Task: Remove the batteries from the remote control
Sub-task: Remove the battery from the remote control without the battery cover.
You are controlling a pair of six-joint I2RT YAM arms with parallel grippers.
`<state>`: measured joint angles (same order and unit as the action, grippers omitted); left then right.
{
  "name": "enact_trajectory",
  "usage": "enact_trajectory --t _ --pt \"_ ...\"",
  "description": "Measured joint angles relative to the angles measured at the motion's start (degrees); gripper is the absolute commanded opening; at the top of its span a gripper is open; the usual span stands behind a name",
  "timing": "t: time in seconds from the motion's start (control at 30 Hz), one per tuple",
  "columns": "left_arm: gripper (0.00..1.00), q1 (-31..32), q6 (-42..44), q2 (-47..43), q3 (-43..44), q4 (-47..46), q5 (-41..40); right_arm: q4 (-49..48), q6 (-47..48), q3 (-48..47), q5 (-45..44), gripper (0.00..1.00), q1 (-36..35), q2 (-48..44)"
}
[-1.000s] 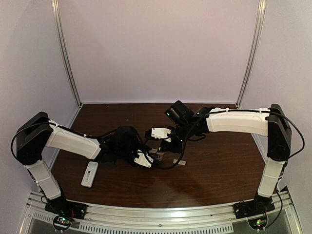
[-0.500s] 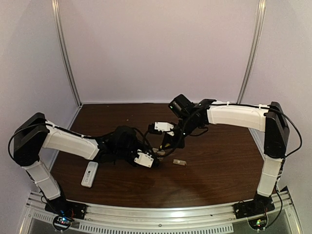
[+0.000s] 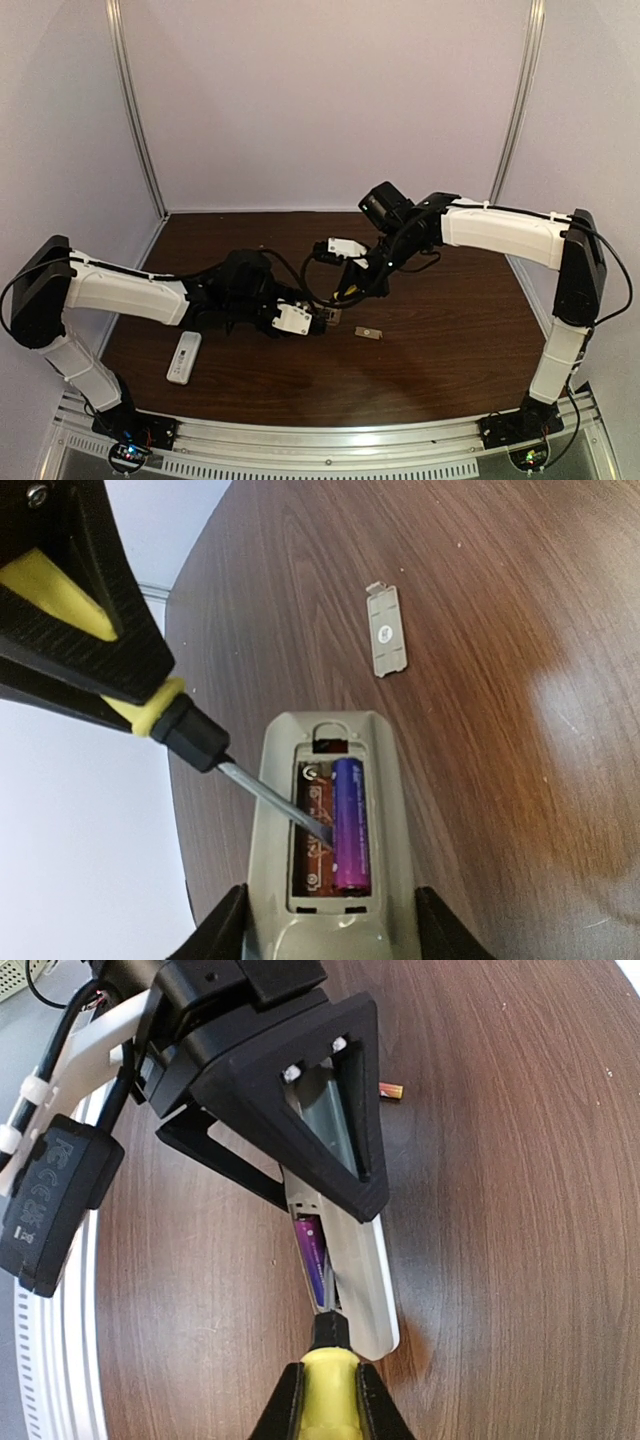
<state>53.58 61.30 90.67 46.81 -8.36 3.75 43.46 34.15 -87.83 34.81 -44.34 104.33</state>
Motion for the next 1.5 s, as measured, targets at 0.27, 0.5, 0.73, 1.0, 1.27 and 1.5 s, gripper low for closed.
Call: enact_trajectory --t 0.27,0.5,0.73,1.0,1.27,1.5 --pt "0.0 -0.1 -5.9 -0.8 2.2 5.6 2.4 1.0 0.4 2.8 -4.9 0.0 -0.3 -3.0" --pt "0.0 -0.8 -11.1 -1.9 6.8 13.5 7.9 1.6 0.2 4.6 -5.0 0.0 -1.1 -7.0" --pt "0.0 -0.9 -12.9 -1.5 7.8 17.9 10.5 2.3 0.2 4.9 -1.8 0.0 -1.9 -5.9" --pt "0.0 -0.5 -6.2 1.3 7.8 16.9 6.8 1.5 -0.8 2.6 4.4 0.0 -0.8 0.8" --pt "0.0 -0.4 1.3 3.7 7.7 17.4 1.4 0.8 -2.7 -1.9 8.3 0.0 0.6 8.3" --pt "0.0 -0.4 2.4 3.7 7.6 17.2 0.0 0.0 -4.2 -2.2 7.8 0.0 0.6 8.7"
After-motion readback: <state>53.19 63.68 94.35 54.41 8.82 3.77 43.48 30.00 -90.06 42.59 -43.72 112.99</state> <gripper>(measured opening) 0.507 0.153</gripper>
